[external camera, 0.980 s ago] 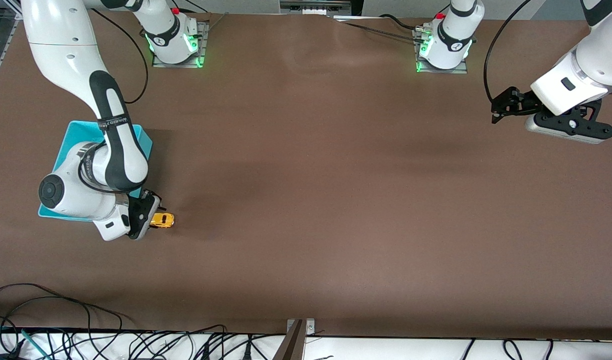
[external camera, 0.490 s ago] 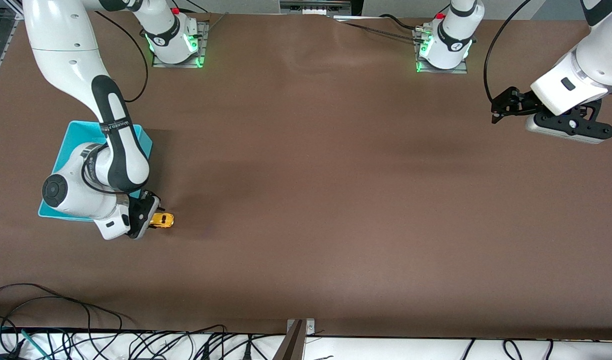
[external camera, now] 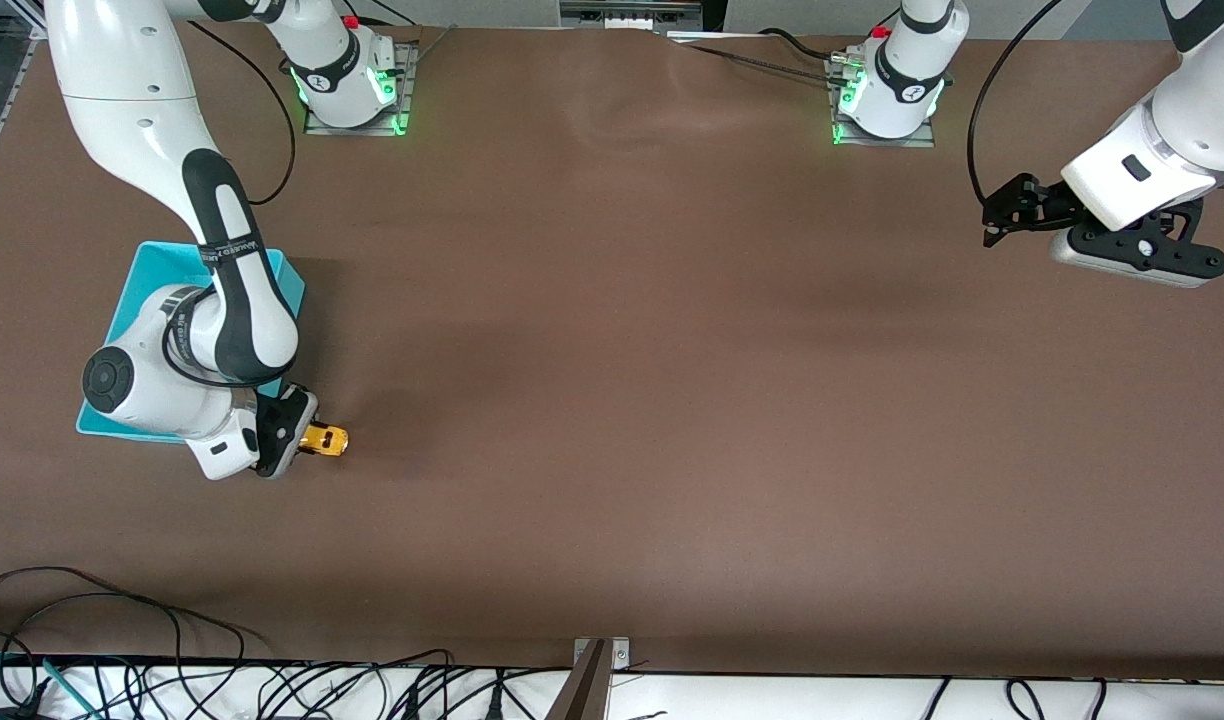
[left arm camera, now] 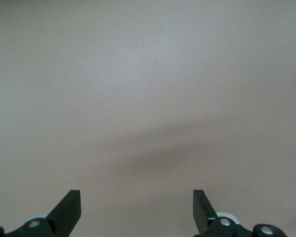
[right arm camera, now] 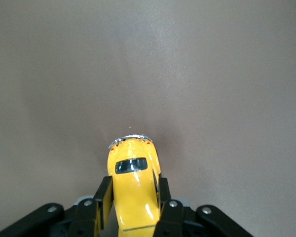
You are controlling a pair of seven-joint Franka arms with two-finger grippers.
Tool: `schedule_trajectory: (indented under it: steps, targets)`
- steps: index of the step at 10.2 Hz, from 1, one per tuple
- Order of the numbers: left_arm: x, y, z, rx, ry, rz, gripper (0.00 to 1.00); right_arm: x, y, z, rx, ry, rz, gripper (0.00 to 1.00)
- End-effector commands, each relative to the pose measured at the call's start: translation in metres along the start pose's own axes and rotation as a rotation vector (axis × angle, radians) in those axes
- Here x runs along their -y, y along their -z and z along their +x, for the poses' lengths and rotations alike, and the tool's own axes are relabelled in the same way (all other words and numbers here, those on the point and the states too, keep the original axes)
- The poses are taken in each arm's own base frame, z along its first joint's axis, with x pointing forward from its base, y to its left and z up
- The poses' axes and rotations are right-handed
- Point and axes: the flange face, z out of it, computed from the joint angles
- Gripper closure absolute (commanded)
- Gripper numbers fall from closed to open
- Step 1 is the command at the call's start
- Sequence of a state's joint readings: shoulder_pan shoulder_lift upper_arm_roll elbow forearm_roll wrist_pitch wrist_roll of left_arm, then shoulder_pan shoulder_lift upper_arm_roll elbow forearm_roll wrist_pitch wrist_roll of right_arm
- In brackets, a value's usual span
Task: Wind up and store yellow beetle car
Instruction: 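Lift the car with the right gripper and lower it into the bin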
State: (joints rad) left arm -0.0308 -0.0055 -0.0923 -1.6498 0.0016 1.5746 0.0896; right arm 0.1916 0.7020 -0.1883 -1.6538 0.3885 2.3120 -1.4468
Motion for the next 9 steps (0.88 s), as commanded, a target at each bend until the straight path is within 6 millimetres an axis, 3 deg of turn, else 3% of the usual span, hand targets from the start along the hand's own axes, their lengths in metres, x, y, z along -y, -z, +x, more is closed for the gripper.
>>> schedule_trajectory:
  steps: [1,4,6,9]
  targets:
    - [-0.001,0.006,-0.004,-0.008,-0.007,-0.023,0.0,0.005,0.001,0.003,-0.009,-0.003,-0.001,1.0]
    - [0.0,0.005,-0.006,0.011,-0.002,-0.025,0.0,0.013,0.057,0.028,0.013,-0.078,0.006,1.0]
    - [0.0,0.005,-0.006,0.009,-0.002,-0.025,0.0,0.023,0.123,0.041,0.088,-0.166,-0.045,1.0]
    - [-0.001,0.005,-0.006,0.009,-0.004,-0.025,0.0,0.046,0.203,0.036,0.144,-0.221,-0.039,1.0]
